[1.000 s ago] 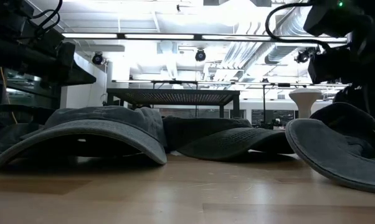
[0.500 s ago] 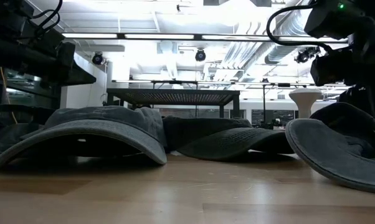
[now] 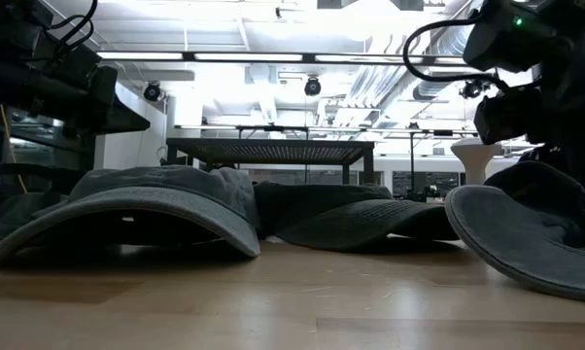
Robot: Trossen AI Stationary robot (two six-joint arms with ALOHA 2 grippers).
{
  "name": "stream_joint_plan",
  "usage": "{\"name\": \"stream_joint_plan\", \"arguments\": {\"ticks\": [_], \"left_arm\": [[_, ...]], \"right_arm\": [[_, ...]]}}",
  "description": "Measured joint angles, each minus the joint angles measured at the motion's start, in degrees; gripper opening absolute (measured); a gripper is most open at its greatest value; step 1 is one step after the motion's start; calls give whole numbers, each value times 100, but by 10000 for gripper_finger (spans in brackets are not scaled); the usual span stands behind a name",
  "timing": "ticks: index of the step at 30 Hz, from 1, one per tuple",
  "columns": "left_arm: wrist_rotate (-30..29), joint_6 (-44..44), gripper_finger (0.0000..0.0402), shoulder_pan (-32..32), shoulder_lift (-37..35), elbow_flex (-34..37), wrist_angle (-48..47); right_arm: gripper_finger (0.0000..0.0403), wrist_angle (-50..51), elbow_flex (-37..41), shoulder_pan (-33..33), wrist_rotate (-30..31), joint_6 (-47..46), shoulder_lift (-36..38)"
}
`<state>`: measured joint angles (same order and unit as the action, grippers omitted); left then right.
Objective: Pick & Place hat
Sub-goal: Put the right gray cap on the shelf
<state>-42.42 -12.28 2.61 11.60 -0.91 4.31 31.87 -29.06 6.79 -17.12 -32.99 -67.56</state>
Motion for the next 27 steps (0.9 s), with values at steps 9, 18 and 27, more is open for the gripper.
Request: {"name": "stream_joint_plan", "arguments": {"ticks": [9,18,27], "left_arm": [[1,-1,61,0,0,0,-1],[0,1,61,1,0,0,0],[1,1,61,2,0,0,-1]], "right_arm": [[122,-90,0,0,0,-161,-119],[60,-133,0,0,15,-311,-119],[5,-351,-2,0,12,-430,-119]]}}
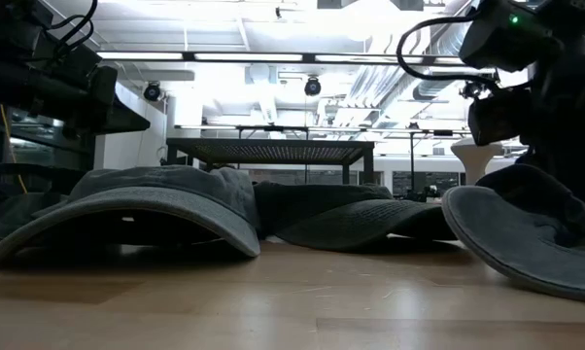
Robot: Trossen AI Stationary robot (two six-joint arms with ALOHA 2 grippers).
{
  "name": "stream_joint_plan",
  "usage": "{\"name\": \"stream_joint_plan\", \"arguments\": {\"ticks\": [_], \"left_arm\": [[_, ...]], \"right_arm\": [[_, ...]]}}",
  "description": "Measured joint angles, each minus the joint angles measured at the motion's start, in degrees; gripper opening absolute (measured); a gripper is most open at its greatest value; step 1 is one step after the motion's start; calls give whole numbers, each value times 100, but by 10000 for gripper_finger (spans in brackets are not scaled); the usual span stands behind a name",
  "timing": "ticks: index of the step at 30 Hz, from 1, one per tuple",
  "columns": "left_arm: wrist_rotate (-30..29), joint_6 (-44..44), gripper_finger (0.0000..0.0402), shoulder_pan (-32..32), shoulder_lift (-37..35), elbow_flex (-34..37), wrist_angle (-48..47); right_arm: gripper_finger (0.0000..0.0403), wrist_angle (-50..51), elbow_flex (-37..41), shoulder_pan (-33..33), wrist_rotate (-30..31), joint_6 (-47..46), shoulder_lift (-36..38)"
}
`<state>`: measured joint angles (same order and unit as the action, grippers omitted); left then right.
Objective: Pick & Place hat
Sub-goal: Put the right gray cap on the shelf
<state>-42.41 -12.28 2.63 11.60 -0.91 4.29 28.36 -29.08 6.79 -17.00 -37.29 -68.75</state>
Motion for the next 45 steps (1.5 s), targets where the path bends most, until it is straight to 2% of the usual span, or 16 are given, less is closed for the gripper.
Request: {"name": "stream_joint_plan", "arguments": {"ticks": [6,11,16,23,30,38,45], "left_arm": [[-1,0,61,-1,0,0,2],[-2,0,61,0,-2,0,2],[0,-1,61,-2,0,0,1],[0,0,61,-2,-2,0,0],[0,-2,61,0,0,0,2],[0,0,61,0,-2,0,2],[-1,-1,61,-2,-1,0,2]], "right_arm": [[3,-25,-109,2,80,0,57],[1,72,-433,77,623,79,321],[1,735,-994,442,1042,502,477],[1,1682,-1899,1040,1479,1481,514],[0,2321,-2738,1451,2305,2851,514],[0,2085,-3132,1954,3350,4408,681],[0,1480,-3130,2388,4206,4652,927]]}}
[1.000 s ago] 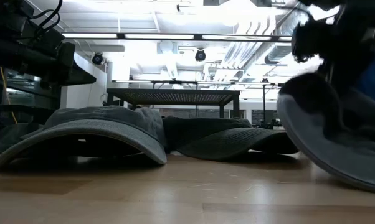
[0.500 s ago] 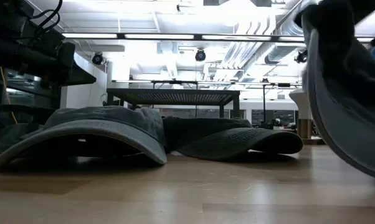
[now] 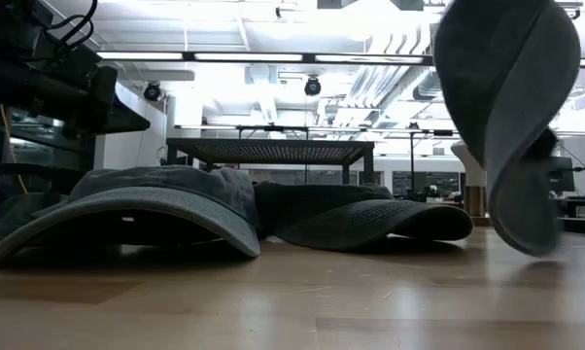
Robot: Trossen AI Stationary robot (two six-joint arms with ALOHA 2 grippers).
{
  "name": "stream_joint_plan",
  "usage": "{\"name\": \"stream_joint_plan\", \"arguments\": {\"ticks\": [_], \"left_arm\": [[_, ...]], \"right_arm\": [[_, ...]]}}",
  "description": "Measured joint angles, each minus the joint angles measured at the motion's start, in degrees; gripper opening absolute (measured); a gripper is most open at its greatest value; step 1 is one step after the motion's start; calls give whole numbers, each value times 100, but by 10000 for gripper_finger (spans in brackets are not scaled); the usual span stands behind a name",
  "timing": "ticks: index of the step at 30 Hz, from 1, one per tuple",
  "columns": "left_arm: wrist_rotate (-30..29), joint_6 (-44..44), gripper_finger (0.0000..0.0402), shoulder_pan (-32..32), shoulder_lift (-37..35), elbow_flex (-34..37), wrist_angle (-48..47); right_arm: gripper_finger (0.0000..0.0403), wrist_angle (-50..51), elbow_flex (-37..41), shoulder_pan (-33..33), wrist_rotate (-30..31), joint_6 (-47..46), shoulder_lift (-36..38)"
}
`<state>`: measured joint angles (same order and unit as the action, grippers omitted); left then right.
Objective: Pick & Place hat
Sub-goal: Put the right gray cap on the shelf
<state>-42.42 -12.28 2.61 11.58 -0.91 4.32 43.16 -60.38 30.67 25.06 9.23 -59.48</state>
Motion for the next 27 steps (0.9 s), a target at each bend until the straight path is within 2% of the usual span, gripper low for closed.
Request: {"name": "stream_joint_plan", "arguments": {"ticks": [6,10,13,19,27], "left_arm": [[-1,1,61,0,1,0,0],[0,-1,61,0,1,0,0],[1,-1,61,0,1,0,0],[1,0,61,0,1,0,0],[-1,0,61,0,1,0,0]], "right_arm": [[0,-1015,0,251,985,371,273],[0,-1700,0,227,1170,775,379],[0,-2245,0,71,982,1076,413],[0,-3116,0,-337,80,1441,452],[0,-3336,2,-1067,-337,1515,443]]}}
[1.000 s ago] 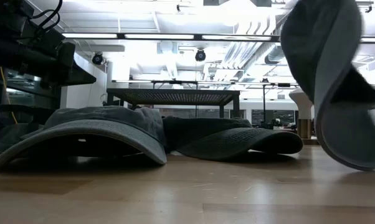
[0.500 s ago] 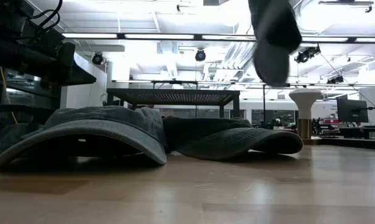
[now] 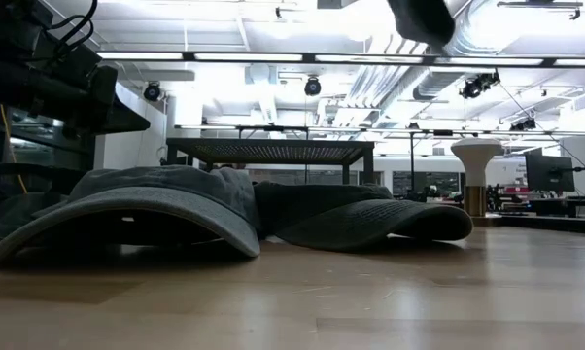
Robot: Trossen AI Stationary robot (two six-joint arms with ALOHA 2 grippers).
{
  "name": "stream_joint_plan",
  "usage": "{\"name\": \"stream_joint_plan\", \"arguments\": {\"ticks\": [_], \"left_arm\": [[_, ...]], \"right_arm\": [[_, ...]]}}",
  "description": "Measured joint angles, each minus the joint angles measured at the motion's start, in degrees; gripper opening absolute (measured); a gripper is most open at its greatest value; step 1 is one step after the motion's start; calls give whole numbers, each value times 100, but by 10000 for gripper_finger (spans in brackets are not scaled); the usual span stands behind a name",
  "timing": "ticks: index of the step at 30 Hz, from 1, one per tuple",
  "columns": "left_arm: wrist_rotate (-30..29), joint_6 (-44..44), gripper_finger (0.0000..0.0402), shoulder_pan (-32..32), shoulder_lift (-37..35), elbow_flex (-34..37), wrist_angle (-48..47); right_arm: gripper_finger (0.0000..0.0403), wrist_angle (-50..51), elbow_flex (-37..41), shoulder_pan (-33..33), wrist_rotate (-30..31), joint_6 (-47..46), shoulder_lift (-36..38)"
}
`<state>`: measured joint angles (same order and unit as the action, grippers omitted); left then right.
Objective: Pick & Place hat
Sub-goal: Put the right gray cap on the shelf
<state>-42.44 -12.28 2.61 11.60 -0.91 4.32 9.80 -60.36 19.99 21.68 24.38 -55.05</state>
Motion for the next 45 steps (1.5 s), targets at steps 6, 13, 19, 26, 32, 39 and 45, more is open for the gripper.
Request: {"name": "stream_joint_plan", "arguments": {"ticks": [6,13,19,26,32,39,45], "left_arm": [[0,1,61,0,0,0,0],[2,1,61,2,0,0,0],[14,-1,61,2,0,0,0],[846,-13,61,2,2,-94,78],[1404,-800,61,1,9,-243,818],[2451,-1186,98,0,440,-302,1965],[2529,-2127,197,2,1159,-414,2936]], "right_arm": [[0,-252,4,-598,-508,-27,-50],[0,-365,4,-967,-729,-275,-50],[0,-370,4,-1075,-716,-500,-50],[0,-389,4,-1075,-579,-655,-50],[0,-496,4,-1076,-569,-788,-50],[0,-494,4,-1076,-563,-790,-50],[0,-530,4,-1076,-629,-742,-50]]}}
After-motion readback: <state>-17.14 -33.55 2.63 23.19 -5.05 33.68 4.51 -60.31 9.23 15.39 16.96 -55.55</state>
